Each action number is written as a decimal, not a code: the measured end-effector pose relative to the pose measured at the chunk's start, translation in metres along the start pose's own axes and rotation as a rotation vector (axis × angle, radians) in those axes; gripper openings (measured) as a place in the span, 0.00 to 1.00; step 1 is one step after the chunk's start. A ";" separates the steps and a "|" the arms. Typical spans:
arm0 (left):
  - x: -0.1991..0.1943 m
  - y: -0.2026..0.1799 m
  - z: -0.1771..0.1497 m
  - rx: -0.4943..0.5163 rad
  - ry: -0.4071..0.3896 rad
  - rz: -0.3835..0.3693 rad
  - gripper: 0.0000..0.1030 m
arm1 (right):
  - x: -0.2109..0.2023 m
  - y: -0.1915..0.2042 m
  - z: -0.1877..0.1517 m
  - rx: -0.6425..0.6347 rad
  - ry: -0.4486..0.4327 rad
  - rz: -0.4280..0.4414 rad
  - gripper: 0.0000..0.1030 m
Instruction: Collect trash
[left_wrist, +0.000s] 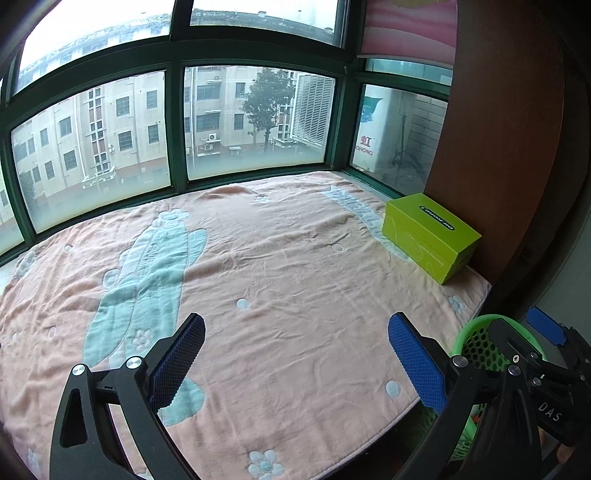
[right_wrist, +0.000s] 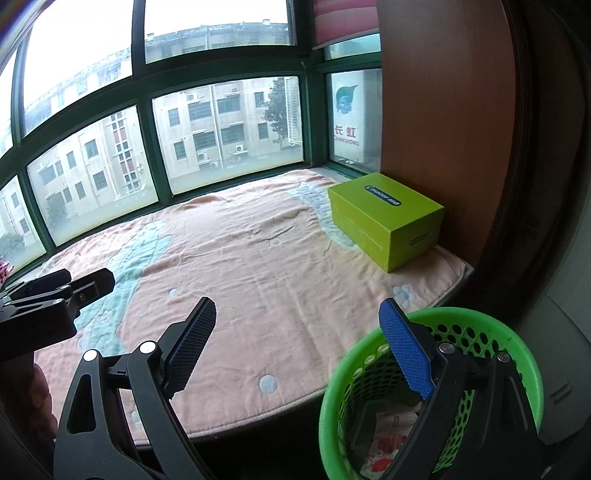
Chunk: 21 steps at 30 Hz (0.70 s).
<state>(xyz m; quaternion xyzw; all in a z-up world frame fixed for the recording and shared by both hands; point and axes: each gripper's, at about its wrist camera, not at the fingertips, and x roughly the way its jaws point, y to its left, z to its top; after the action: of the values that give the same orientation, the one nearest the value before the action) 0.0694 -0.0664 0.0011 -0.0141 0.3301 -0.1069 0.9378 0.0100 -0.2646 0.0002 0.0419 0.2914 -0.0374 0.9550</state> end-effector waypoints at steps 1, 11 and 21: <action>0.000 0.002 -0.001 -0.003 0.001 0.004 0.93 | 0.001 0.003 0.000 -0.004 0.001 0.007 0.86; -0.003 0.017 -0.005 -0.025 0.007 0.037 0.93 | 0.007 0.023 -0.002 -0.025 0.016 0.044 0.86; -0.003 0.023 -0.005 -0.035 0.008 0.050 0.93 | 0.007 0.025 -0.004 -0.017 0.017 0.045 0.86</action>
<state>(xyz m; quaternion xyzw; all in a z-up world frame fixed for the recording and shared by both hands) 0.0682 -0.0430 -0.0027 -0.0221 0.3357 -0.0777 0.9385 0.0160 -0.2393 -0.0056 0.0404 0.2988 -0.0132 0.9534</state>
